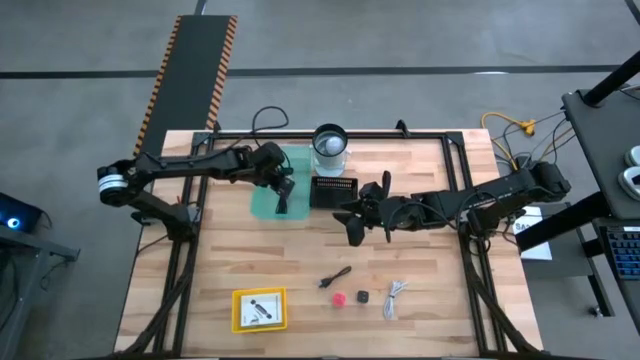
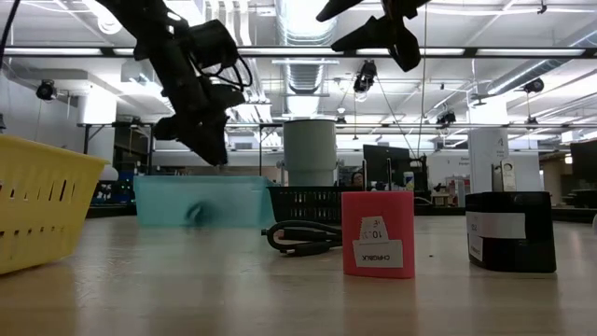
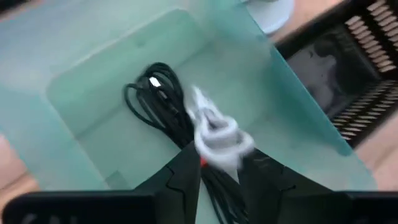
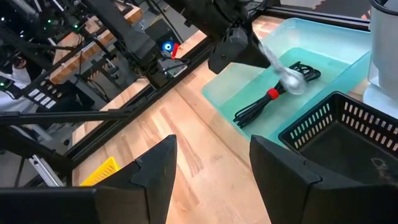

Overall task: Pick and place items into bin
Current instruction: Put the top white charger cable into the green bin, then put the white charger cable into the green bin

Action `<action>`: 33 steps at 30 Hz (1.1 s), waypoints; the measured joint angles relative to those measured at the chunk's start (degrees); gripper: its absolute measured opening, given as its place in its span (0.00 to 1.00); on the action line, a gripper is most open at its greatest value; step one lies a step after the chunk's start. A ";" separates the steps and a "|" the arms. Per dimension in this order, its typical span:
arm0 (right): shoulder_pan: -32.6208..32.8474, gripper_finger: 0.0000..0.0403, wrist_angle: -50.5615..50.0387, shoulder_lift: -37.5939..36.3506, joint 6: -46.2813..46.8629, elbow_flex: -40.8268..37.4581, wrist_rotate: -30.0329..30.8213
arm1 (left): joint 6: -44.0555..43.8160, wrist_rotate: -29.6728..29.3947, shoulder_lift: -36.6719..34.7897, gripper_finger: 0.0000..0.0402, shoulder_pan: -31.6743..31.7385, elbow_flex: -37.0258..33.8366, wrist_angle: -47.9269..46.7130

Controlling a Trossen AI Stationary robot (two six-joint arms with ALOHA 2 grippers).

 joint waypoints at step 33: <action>11.47 0.41 -37.16 0.44 62.25 -0.02 -38.88 | 9.34 8.63 -2.74 0.51 0.11 1.79 6.15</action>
